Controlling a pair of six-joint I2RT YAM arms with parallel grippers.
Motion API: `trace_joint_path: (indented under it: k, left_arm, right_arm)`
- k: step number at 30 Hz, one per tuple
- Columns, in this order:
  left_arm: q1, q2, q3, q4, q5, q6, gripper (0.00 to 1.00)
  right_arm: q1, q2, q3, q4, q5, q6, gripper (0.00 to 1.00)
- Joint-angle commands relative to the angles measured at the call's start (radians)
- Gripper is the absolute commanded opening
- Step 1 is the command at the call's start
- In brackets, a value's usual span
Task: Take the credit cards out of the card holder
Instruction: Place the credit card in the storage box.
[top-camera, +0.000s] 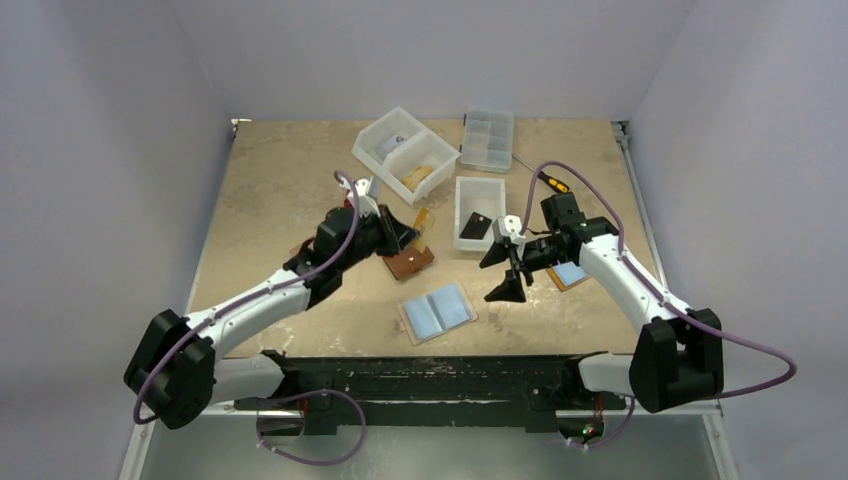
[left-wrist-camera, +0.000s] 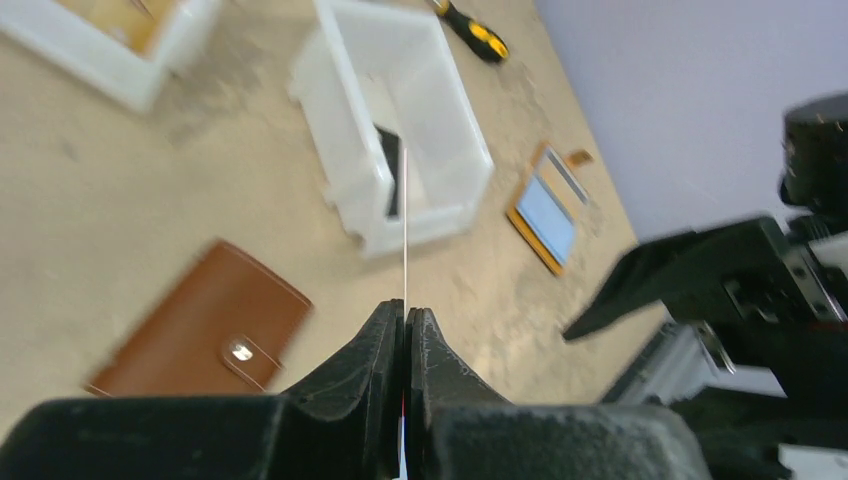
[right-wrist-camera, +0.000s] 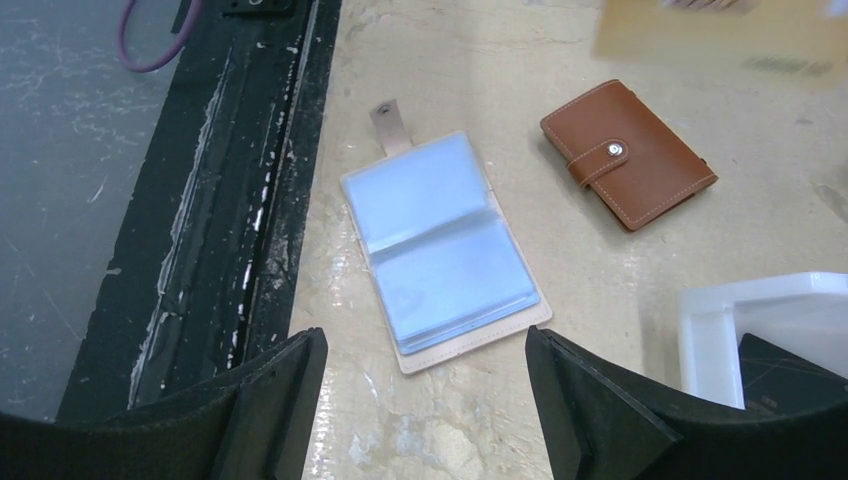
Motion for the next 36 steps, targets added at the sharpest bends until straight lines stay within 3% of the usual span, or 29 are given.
trace_joint_path:
  k: [1,11,16,26,36]
  left_arm:
    - [0.125,0.080,0.160,-0.114,0.030,0.251,0.00]
    - [0.298,0.463,0.570,-0.216,0.179,0.445,0.00]
    - [0.340,0.662,0.754,-0.216,0.278,0.440,0.00]
    - [0.366,0.968,1.043,-0.242,0.332,0.351,0.00]
    - [0.366,1.121,1.234,-0.401,0.304,0.342,0.12]
  right_arm:
    - [-0.012,-0.021,-0.013,0.045,-0.029,0.020,0.81]
    - [-0.023,-0.043,-0.037,0.064,-0.036,0.022,0.81]
    - [-0.028,-0.061,-0.049,0.069,-0.040,0.028,0.81]
    - [-0.035,-0.072,-0.054,0.071,-0.043,0.031,0.81]
    - [-0.042,-0.062,-0.053,0.073,-0.044,0.034,0.81]
